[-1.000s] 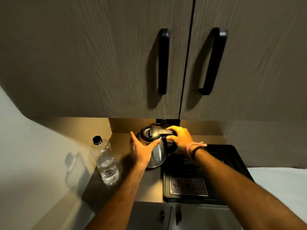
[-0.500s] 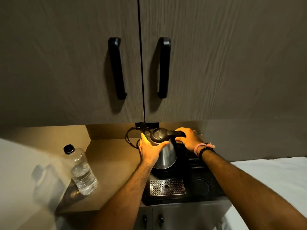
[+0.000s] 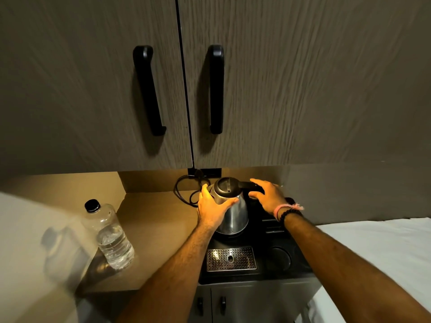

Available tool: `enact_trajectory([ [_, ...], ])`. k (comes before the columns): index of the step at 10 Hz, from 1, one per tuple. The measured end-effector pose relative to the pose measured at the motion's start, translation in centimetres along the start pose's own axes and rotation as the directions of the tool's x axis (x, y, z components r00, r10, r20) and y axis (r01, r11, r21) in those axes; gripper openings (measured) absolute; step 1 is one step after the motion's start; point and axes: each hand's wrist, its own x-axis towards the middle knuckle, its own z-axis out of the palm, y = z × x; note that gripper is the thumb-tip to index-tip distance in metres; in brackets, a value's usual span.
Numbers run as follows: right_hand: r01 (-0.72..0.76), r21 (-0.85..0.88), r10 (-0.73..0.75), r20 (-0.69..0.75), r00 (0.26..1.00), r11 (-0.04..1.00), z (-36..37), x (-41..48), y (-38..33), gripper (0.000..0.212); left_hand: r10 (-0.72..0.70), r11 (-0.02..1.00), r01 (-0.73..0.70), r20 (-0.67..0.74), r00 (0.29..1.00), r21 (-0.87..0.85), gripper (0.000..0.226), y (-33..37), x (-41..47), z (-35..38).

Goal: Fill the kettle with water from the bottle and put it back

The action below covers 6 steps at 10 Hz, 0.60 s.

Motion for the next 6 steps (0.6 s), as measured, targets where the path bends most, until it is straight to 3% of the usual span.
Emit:
enact_trajectory([
  [1,0.009,-0.099,-0.006,0.030,1.000,0.995,0.5,-1.0,0.2,0.073,0.016,0.999,-0.018,0.036,0.999,0.052,0.134,-0.3,-0.3,-0.3],
  [3,0.121,-0.437,-0.154,-0.039,0.987,0.891,1.4,-3.8,1.4,0.078,0.079,0.977,-0.086,0.044,0.996,0.196,0.141,-0.9,-1.8,-1.6],
  [5,-0.009,-0.274,-0.021,-0.106,0.994,0.962,1.0,-3.8,-0.6,0.071,0.108,0.933,-0.115,0.038,0.993,0.342,0.132,-0.8,-3.6,-2.8],
  [6,-0.023,-0.309,-0.002,-0.080,0.997,0.951,0.7,-4.2,-1.0,0.075,0.165,0.897,-0.161,0.027,0.986,0.410,0.127,-0.5,-4.9,-3.3],
])
